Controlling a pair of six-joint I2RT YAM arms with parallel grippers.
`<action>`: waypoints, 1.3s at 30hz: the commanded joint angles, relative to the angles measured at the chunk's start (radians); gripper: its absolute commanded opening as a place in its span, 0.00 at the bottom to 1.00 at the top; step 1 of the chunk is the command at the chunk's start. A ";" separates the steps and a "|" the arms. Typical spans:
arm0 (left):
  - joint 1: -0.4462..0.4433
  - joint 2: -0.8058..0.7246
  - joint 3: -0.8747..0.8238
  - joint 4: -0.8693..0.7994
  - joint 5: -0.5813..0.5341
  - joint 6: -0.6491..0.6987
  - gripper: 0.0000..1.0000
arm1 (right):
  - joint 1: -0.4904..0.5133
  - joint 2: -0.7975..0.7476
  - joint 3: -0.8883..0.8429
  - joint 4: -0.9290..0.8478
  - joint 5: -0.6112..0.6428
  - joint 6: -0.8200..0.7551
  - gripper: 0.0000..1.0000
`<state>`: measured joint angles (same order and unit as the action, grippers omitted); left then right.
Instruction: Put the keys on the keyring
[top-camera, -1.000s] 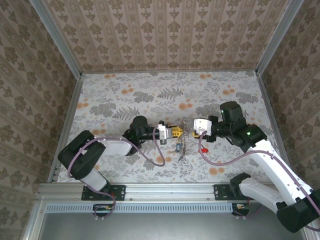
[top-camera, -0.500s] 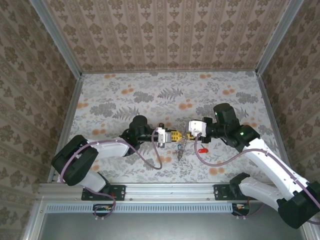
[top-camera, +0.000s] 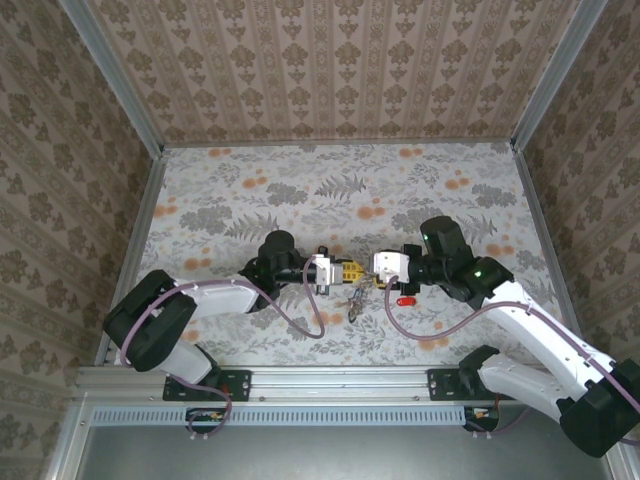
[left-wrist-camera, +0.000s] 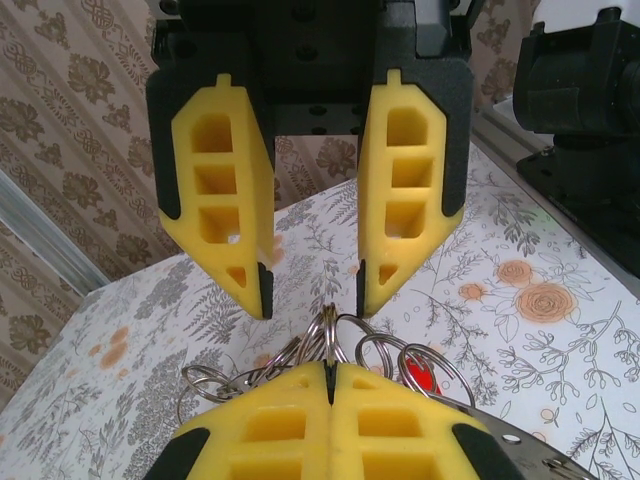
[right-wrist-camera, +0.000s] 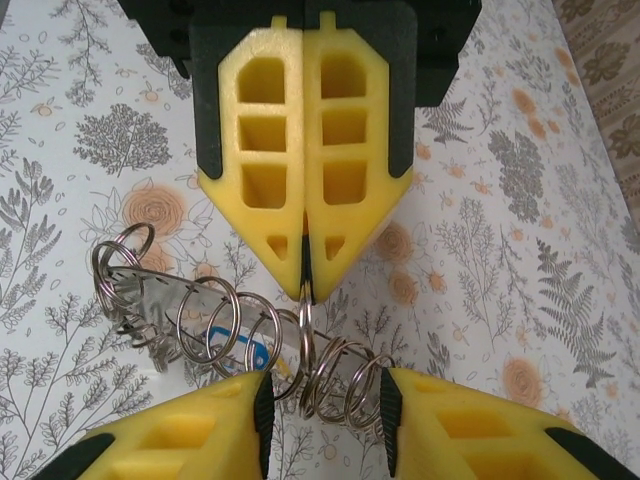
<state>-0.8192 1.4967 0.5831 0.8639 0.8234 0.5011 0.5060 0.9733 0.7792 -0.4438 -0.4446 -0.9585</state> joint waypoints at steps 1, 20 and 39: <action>-0.006 -0.013 0.039 0.058 0.039 -0.013 0.00 | 0.011 -0.009 -0.014 0.039 0.029 0.000 0.34; -0.009 -0.010 0.040 0.057 0.013 -0.012 0.00 | 0.051 0.014 -0.015 0.058 -0.006 0.042 0.19; 0.017 -0.140 0.059 -0.278 -0.049 0.087 0.24 | 0.061 -0.051 -0.086 0.274 -0.073 0.215 0.00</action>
<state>-0.8097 1.3819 0.6003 0.7025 0.7780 0.5339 0.5602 0.9451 0.7036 -0.2558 -0.4576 -0.7925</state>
